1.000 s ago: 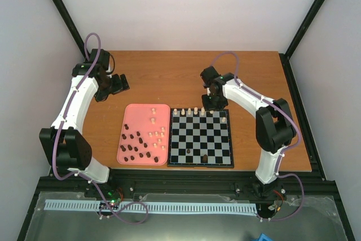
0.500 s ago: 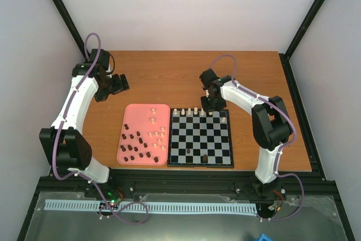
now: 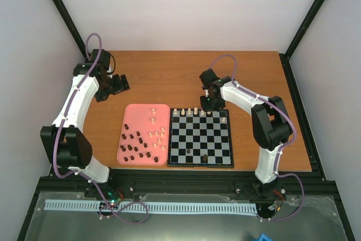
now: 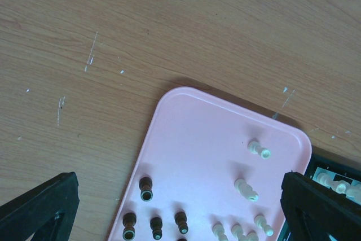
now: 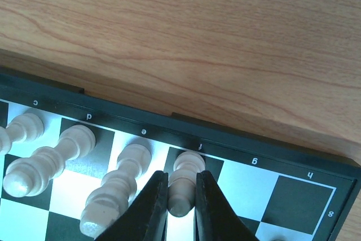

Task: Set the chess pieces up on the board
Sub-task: Place the chess piece on the chessboard.

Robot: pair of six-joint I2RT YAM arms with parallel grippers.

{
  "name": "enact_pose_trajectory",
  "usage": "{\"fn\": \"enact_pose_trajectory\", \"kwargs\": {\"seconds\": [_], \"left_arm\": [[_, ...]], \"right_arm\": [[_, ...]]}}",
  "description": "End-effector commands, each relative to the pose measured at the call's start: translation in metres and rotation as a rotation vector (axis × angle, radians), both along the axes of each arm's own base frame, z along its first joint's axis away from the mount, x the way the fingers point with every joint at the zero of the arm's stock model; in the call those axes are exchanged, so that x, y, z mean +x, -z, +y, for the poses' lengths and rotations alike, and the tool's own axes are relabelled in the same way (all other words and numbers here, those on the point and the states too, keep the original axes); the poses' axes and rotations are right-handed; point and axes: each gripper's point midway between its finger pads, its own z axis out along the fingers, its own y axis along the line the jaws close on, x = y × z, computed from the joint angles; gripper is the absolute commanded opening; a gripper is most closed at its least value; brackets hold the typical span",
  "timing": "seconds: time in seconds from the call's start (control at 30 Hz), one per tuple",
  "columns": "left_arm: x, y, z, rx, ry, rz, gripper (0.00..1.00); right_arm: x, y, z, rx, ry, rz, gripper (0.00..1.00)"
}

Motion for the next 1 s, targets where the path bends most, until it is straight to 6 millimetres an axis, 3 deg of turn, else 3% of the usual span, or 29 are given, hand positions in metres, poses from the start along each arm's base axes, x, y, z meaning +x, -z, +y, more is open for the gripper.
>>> {"fn": "enact_pose_trajectory", "kwargs": {"seconds": [0.0, 0.87, 0.97], "left_arm": [[0.006, -0.006, 0.002, 0.007, 0.009, -0.026, 1.00], [0.008, -0.003, 0.002, 0.006, 0.009, -0.020, 1.00], [0.007, -0.003, 0.002, 0.007, 0.011, -0.021, 1.00]], "right_arm": [[-0.010, 0.010, -0.004, -0.009, 0.012, 0.036, 0.03], [-0.021, 0.005, -0.011, -0.020, 0.020, 0.036, 0.03], [-0.021, 0.007, -0.010, -0.016, 0.022, 0.042, 0.09]]}}
